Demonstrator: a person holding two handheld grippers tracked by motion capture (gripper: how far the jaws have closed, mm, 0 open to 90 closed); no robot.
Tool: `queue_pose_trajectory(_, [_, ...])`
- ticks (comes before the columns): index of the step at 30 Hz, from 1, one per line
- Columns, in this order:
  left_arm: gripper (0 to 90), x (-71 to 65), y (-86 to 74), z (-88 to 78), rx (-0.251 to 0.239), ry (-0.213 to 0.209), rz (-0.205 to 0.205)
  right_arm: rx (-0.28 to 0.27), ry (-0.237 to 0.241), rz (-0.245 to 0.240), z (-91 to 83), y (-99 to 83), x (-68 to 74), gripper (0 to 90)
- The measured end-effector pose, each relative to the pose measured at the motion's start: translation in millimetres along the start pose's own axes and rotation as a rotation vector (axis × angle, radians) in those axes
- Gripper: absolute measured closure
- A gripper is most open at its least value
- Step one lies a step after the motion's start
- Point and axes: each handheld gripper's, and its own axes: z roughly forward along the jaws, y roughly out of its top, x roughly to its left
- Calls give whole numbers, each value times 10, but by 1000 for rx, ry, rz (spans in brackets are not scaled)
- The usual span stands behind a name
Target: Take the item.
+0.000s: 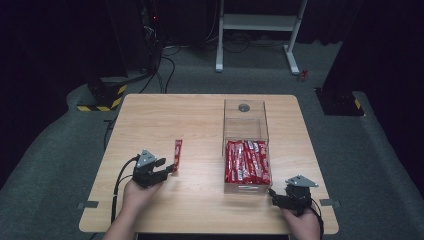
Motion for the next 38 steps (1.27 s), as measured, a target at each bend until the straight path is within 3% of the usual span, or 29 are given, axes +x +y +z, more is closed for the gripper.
queue_pose_trajectory(6, [461,9,-152,-81,15,-2,13,1,3,2,-4,-4,4,151])
queue_pose_trajectory(9, [433,37,-284,-109,34,17,28,1,5,1,-5,-4,5,150])
queue_pose_trajectory(13, [397,78,-432,-151,61,32,4,0,6,-2,-4,-5,4,151])
queue_pose_trajectory(21, [321,97,-606,-278,105,59,30,1,8,-4,-5,-5,6,150])
queue_pose_trajectory(24, [276,90,-651,-331,119,79,46,1,9,-4,-5,-5,7,150])
queue_pose_trajectory(26, [255,97,-676,-365,120,86,35,1,9,-5,-5,-5,6,150])
queue_pose_trajectory(38, [234,97,-676,-362,123,86,30,5,17,-14,0,-3,10,128])
